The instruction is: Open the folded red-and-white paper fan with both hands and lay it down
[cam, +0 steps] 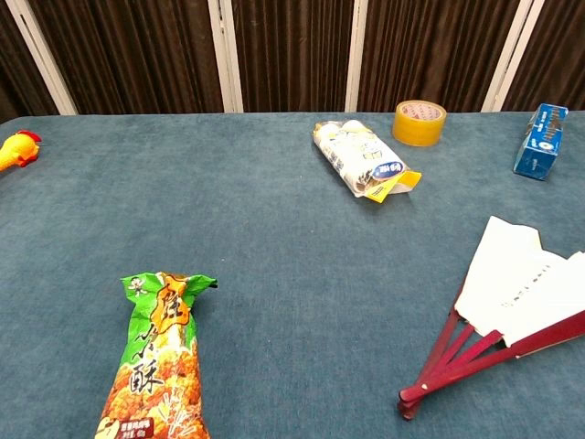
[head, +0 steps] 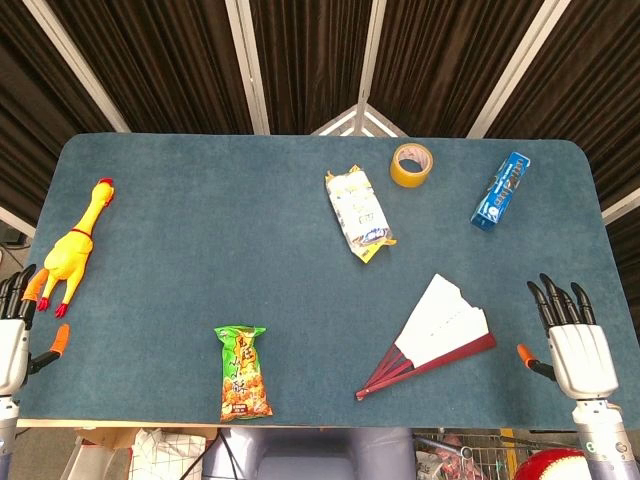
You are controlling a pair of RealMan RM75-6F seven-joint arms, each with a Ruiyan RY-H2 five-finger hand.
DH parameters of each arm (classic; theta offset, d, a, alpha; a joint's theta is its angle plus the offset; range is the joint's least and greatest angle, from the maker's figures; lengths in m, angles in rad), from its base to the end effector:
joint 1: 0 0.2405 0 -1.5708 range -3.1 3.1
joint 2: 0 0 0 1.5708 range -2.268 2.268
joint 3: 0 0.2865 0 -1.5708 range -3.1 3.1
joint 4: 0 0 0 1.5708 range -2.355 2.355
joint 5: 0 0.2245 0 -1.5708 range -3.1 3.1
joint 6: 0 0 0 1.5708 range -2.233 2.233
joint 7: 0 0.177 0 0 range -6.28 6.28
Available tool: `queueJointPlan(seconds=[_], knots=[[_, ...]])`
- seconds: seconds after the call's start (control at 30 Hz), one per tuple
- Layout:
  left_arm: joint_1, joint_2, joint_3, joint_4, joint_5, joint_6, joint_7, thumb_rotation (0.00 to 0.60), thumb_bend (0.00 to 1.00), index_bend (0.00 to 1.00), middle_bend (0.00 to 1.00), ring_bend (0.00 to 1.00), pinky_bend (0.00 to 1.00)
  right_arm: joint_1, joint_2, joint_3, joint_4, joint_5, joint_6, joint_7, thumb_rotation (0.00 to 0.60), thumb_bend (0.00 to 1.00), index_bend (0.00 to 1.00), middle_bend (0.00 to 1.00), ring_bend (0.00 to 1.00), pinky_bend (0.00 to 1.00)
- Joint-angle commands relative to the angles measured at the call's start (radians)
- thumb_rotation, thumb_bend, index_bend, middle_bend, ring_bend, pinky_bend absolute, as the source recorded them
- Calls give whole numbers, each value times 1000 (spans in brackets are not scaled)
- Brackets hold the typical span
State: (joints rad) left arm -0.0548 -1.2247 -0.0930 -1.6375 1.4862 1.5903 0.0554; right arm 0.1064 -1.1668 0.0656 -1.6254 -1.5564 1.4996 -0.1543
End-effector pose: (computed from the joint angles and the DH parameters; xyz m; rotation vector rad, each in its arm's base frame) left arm -0.3277 0.2144 0.1456 -1.2441 -0.8808 -1.0168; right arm -0.3199 -0.2269 0.1423 1.4557 -0.7705 0.9027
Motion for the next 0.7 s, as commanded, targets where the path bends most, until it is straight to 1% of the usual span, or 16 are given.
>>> queueJointPlan(seconds=[0.03, 0.4, 0.47, 0.6, 0.7], knots=[[-1, 0, -1, 0, -2, -2, 0, 600, 524, 46, 0, 0, 0, 2, 0, 0, 1, 4, -6, -1, 600, 236, 0, 24, 149, 36], [1, -9, 14, -9, 29, 8, 28, 600, 525, 46, 0, 0, 0, -5, 10, -6, -10, -5, 4, 8, 600, 236, 0, 24, 149, 36], [-1, -12, 11, -7, 25, 8, 31, 600, 524, 46, 0, 0, 0, -2, 9, -5, -8, -4, 1, 11, 600, 236, 0, 24, 149, 36], [-7, -17, 5, 2, 1, -13, 35, 600, 487, 46, 0, 0, 0, 2, 5, -8, -2, -4, -9, 22, 600, 236, 1, 24, 149, 41], [-11, -20, 2, 2, -6, -22, 39, 600, 481, 45, 0, 0, 0, 5, 2, -15, 2, -9, -21, 34, 600, 236, 21, 24, 149, 51]])
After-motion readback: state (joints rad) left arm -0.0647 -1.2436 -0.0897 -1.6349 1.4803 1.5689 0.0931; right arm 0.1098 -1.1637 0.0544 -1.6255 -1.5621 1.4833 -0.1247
